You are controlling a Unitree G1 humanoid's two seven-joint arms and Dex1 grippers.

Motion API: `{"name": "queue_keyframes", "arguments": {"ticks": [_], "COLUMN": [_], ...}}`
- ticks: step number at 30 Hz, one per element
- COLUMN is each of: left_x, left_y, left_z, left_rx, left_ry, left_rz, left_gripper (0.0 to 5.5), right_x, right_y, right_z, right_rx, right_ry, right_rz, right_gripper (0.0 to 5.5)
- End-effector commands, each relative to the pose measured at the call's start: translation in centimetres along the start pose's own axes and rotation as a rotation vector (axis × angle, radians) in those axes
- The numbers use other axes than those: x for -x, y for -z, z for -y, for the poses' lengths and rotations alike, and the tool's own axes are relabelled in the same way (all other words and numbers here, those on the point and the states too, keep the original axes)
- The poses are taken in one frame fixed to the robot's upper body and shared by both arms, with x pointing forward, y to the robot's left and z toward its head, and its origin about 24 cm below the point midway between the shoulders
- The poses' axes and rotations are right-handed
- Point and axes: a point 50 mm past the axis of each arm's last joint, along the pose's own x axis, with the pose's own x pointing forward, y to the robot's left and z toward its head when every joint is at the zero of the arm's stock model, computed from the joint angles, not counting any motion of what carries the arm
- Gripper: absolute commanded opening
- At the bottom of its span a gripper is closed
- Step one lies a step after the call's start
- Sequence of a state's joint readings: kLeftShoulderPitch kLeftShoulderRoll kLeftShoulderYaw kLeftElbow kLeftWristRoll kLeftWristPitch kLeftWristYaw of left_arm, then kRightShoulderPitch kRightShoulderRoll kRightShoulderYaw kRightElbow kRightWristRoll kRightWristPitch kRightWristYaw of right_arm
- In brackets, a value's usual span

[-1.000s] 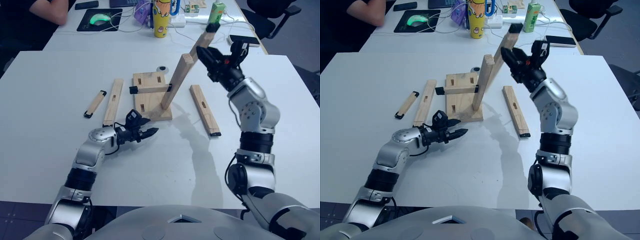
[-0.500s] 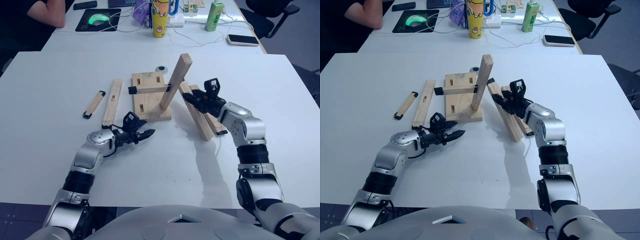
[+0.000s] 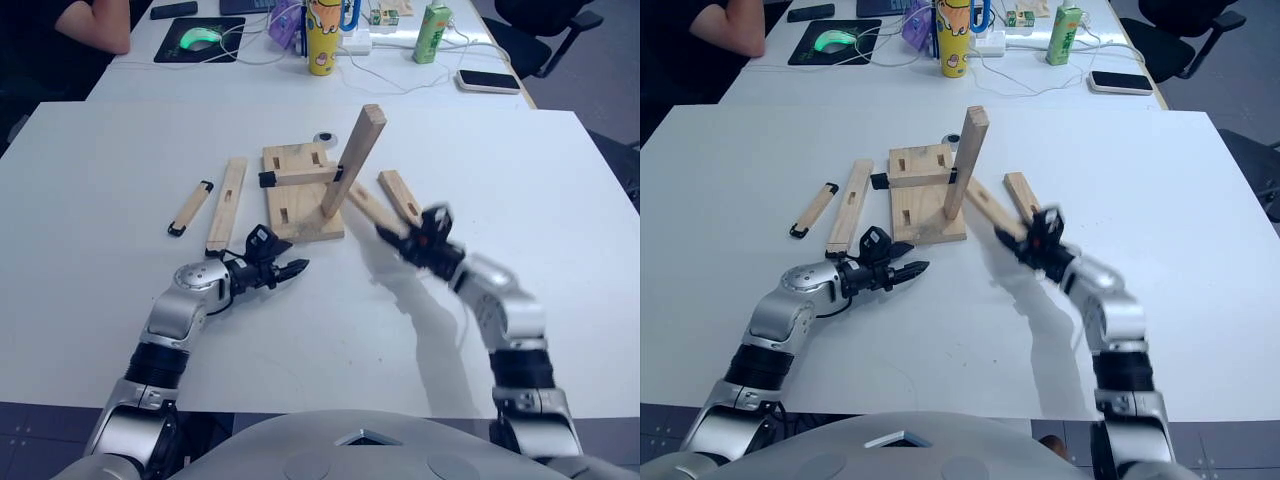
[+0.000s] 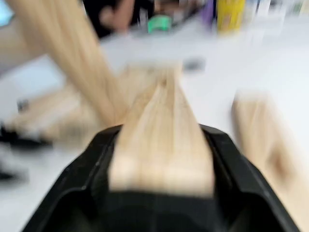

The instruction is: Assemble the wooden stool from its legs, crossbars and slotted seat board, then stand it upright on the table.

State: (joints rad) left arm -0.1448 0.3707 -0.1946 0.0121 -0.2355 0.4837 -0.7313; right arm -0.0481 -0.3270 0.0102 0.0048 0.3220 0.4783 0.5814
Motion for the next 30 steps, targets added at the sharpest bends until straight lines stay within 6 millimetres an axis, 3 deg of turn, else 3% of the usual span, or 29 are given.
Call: {"name": "queue_keyframes", "arguments": {"ticks": [1, 4, 5, 10, 21, 25, 30], "left_x": [0.1, 0.0, 0.0, -0.1, -0.5, -0.6, -0.5], "left_y": [0.1, 0.2, 0.2, 0.4, 0.3, 0.2, 0.3], "left_z": [0.2, 0.2, 0.2, 0.2, 0.2, 0.1, 0.0], "left_rx": [-0.008, -0.008, -0.008, -0.008, -0.007, -0.015, -0.016], "left_ry": [0.008, 0.010, 0.010, 0.013, 0.019, 0.022, 0.007], "left_rz": [-0.021, -0.027, -0.028, -0.036, -0.032, -0.035, -0.038], "left_gripper": [2.96, 2.96, 2.96, 2.96, 2.96, 2.96, 2.96], "right_x": [0.1, 0.2, 0.2, 0.0, -3.4, -3.8, -3.8], "right_y": [0.7, 1.0, 1.0, 0.6, -3.0, -2.9, -2.0], "right_z": [0.3, 0.5, 0.7, 0.7, -0.9, -0.5, 0.0], "right_rx": [0.076, 0.114, 0.134, 0.158, 0.172, 0.171, 0.166], "right_ry": [0.009, 0.034, 0.049, 0.083, 0.033, 0.053, 0.078], "right_rz": [-0.049, -0.085, -0.100, -0.095, -0.013, -0.044, -0.118], "right_gripper": [2.07, 2.07, 2.44, 2.99, 2.99, 2.99, 2.34]}}
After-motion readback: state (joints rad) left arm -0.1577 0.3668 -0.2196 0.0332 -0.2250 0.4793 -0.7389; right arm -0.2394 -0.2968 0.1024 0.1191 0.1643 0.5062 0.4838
